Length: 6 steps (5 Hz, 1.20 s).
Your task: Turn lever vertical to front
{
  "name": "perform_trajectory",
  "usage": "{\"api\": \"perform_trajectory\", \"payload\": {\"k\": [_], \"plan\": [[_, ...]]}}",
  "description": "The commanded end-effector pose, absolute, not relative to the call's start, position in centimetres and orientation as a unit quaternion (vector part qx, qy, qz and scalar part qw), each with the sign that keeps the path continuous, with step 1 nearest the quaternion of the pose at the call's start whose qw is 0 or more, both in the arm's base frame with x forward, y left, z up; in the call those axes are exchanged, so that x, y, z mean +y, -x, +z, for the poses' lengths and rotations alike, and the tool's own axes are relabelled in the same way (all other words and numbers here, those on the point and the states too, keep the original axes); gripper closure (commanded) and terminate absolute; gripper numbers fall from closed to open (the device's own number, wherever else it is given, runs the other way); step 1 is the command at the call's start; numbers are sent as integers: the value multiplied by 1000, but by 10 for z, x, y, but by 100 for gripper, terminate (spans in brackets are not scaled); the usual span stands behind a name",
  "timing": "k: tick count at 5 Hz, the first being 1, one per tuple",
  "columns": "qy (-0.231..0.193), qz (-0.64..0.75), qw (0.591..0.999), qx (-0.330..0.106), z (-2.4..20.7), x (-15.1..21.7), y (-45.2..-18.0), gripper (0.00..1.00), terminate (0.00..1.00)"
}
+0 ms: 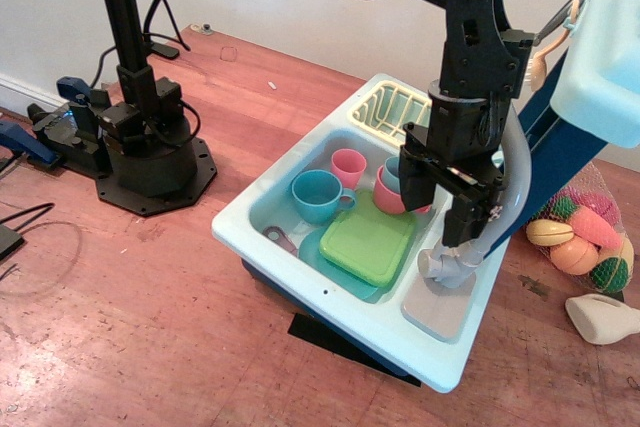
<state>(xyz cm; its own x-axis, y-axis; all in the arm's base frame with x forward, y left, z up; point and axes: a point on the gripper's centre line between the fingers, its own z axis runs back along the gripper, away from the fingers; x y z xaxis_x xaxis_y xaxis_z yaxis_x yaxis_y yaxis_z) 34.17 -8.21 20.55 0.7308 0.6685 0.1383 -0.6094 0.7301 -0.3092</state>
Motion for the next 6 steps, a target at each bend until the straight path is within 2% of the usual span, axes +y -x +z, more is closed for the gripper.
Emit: {"api": "perform_trajectory", "payload": {"k": [1,6], "plan": [[122,346,922,-121,205,-82,-342,0,0],[130,336,925,-124,177,-68,-337,0,0]]}}
